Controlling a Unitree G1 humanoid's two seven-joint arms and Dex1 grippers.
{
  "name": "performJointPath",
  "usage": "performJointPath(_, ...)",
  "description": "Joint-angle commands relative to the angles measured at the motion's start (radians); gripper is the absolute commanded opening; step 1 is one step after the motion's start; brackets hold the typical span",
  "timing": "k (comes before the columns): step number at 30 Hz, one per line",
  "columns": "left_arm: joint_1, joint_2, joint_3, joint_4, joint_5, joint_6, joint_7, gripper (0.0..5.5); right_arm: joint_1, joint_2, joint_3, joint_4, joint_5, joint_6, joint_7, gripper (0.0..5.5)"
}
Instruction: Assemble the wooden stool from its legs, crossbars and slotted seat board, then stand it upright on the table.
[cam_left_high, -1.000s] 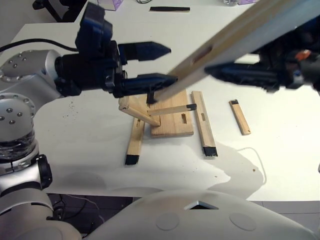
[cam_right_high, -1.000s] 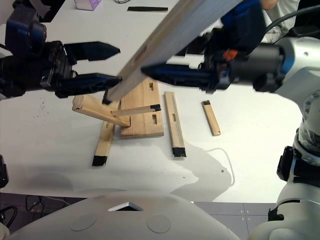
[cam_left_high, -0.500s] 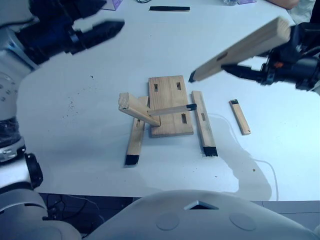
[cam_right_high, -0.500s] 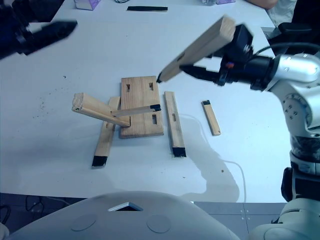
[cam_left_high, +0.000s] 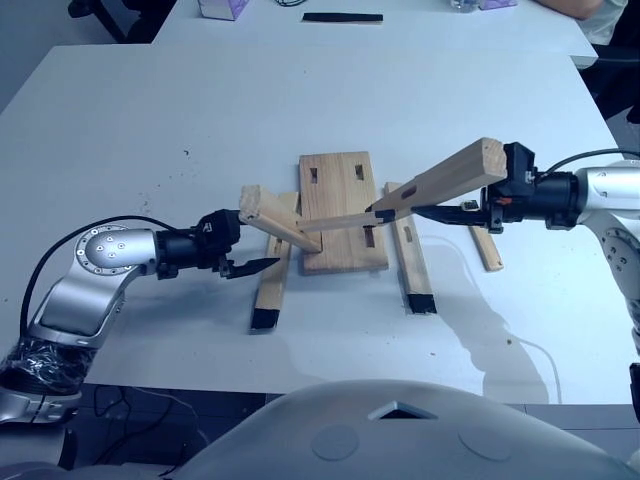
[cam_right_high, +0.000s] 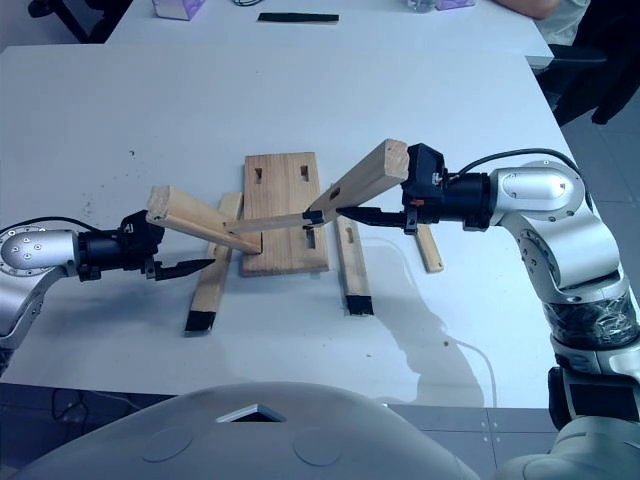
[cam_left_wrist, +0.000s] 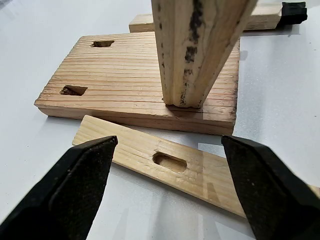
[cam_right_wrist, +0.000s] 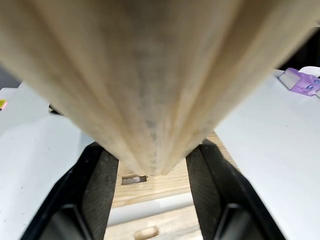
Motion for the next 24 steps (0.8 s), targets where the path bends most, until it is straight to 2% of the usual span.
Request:
performJointPath(1,-0.003,-0.009,0.002,-0.030,0.020,0.020,-0.006,3.87,0.027,0.000,0.006,-0.008,-0.030,-0.026,0.020,2.00)
performJointPath(15,0.026,-0.059,-0.003,-0.221,0.012,0.145,0.044,3.87,0.088,-0.056,0.032,-0.027,-0.009,0.043,0.118,2.00)
performJointPath(24,0.006,-0.105,-0.020,-0.257,0.019,0.202,0.080,3.87,0.111,-0.091,0.082,-0.047,-0.013,0.089,0.153,2.00)
